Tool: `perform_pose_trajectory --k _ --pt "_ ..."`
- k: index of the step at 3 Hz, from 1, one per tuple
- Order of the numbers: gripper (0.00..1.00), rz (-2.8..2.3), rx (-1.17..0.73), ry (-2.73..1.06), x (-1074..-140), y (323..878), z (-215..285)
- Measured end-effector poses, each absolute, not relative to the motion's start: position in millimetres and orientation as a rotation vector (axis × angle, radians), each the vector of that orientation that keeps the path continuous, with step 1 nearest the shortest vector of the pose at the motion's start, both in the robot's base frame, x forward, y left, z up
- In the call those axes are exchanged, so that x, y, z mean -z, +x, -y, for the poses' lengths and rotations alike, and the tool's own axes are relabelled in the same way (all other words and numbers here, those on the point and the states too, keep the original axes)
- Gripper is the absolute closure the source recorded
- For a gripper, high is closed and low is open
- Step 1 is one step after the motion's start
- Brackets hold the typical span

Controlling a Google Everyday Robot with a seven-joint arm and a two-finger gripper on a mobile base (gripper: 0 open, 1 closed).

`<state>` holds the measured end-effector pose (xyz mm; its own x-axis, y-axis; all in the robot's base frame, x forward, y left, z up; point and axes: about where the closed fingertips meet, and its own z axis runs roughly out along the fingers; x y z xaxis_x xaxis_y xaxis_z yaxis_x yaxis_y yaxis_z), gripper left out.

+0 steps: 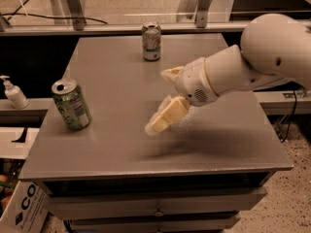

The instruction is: Knock green can over

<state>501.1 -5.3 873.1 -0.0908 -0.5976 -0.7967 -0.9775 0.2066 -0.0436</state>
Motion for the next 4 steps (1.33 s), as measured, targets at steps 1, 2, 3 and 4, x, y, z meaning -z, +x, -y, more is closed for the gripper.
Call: perform_pose_trajectory --k 1,2,3,4 --pt "0.0 -1.655 -0.777 -1.455 -868.8 513.1 -49.5" --pt "0.0 -1.526 -0.838 -1.448 -888.0 517.1 -93.9" --pt "0.0 -1.418 -0.894 -1.453 -908.9 509.0 -125.5" --pt "0.0 -1.396 -0.92 -1.491 -909.6 497.8 -152.4"
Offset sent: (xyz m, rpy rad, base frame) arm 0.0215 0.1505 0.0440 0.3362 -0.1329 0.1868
